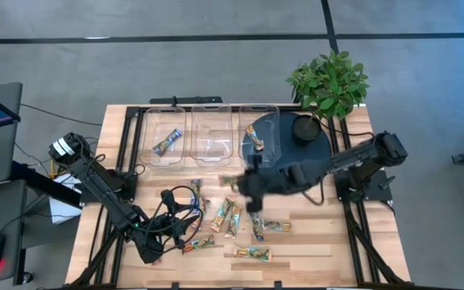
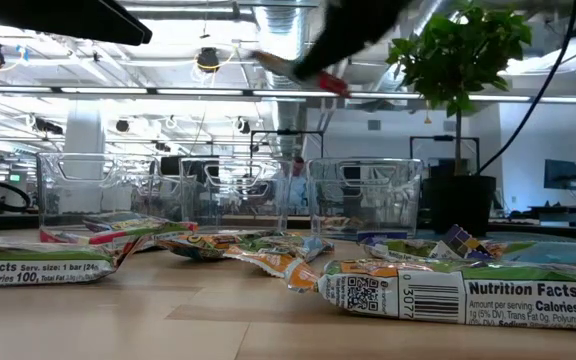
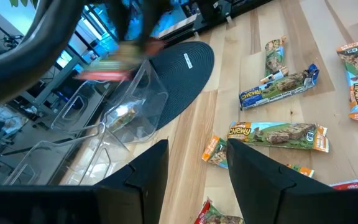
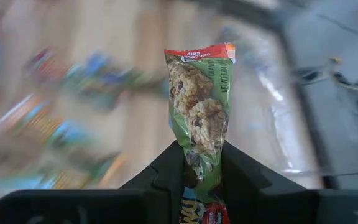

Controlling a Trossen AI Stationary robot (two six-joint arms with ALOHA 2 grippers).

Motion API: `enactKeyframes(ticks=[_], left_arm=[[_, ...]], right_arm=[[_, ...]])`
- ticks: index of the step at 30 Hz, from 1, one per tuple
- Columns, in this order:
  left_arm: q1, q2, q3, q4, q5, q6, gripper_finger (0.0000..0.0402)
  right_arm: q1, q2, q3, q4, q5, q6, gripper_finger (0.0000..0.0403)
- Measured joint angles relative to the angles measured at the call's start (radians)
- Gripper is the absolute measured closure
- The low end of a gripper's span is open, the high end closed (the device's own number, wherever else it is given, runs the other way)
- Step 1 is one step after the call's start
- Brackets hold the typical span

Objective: Pick and place Granola Bars by type
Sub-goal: Put the top right red chocolate chip into the center transparent bin, then put the bottom left red chocolate chip into the center transparent bin

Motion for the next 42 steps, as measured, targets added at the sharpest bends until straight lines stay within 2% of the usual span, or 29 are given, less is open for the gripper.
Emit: enactKeyframes(ticks=[5, 11, 15, 17, 28, 31, 42], left_arm=[[0.0, 0.0, 0.0, -0.002, 0.0, 0.0, 0.0244], [0.0, 0.0, 0.0, -0.017, 0.0, -0.001, 0.0244], [0.0, 0.0, 0.0, -0.025, -0.001, -0.007, 0.0244], [0.0, 0.0, 0.0, -0.028, 0.0, -0.007, 0.0244], [0.0, 0.0, 0.0, -0.05, 0.001, -0.026, 0.0244], [0.0, 0.0, 0.0, -0.064, 0.005, -0.042, 0.0244], [0.0, 0.0, 0.0, -0.074, 0.008, -0.05, 0.0244]], right_arm=[[-0.165, -0.001, 0.028, 0.112, -0.041, 0.001, 0.0324], [-0.364, 0.024, 0.029, 0.262, -0.318, 0.079, 0.0324], [-0.437, 0.086, 0.026, 0.351, -0.386, 0.107, 0.0324], [-0.458, 0.132, 0.04, 0.41, -0.403, 0.109, 0.0324], [-0.497, 0.359, 0.208, 0.373, -0.463, 0.149, 0.0323], [-0.499, 0.374, 0.235, 0.326, -0.463, 0.151, 0.0316], [-0.499, 0.354, 0.239, 0.329, -0.462, 0.151, 0.0257]])
